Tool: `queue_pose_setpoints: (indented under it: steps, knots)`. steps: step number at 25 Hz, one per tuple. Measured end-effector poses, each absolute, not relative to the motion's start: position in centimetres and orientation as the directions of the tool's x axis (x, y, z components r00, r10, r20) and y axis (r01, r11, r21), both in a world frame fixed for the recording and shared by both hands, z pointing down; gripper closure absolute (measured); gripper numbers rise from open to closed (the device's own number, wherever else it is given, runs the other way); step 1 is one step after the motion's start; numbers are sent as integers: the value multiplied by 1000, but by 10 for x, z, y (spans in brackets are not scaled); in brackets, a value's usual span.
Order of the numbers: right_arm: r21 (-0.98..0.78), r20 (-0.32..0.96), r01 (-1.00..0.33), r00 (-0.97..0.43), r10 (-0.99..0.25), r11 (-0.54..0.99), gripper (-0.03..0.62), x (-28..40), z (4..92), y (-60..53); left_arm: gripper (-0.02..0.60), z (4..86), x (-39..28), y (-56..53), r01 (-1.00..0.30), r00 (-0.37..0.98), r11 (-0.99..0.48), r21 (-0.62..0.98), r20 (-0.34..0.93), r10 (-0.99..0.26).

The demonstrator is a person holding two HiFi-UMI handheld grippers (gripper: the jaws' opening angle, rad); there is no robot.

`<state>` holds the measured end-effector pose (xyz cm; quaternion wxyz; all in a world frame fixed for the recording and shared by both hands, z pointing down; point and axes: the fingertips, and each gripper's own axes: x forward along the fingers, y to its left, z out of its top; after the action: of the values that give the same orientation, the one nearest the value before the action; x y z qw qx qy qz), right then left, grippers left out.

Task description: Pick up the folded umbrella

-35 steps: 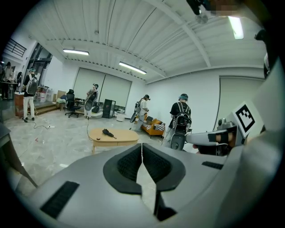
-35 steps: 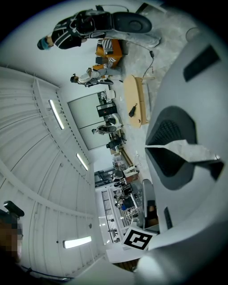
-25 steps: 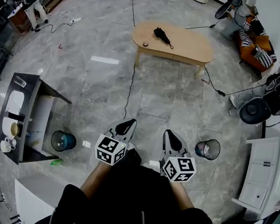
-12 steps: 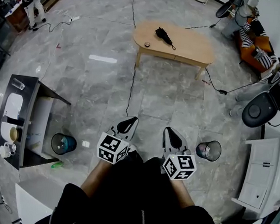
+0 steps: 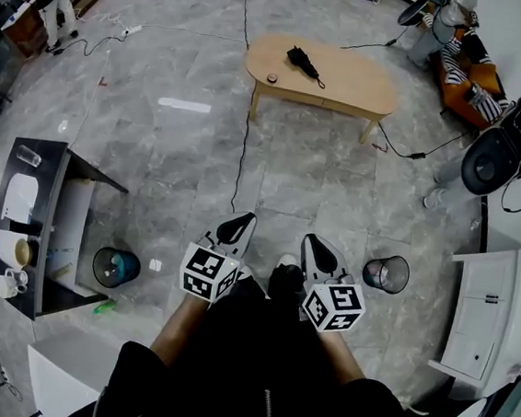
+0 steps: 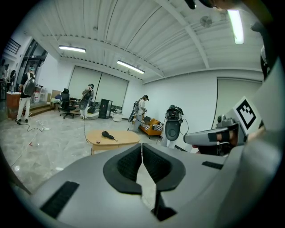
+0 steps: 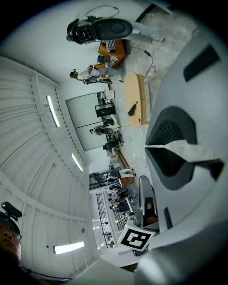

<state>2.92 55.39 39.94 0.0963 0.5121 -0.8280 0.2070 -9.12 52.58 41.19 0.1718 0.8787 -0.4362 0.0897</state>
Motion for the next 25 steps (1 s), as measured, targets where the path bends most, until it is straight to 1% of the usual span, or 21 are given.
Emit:
queue_pose_setpoints:
  steps: [8, 17, 25]
  knots:
    - [-218, 376, -890, -456, -807, 401, 580, 26, 399, 553, 563, 417, -97, 527, -808, 588, -533, 250, 300, -751]
    - [-260, 382, -868, -495, -780, 423, 580, 14, 410, 541, 563, 425, -105, 520, -830, 557, -502, 243, 332, -761]
    - [-282, 385, -868, -493, -780, 410, 580, 20, 419, 516, 563, 432, -102, 499, -835, 551, -497, 239, 357, -754]
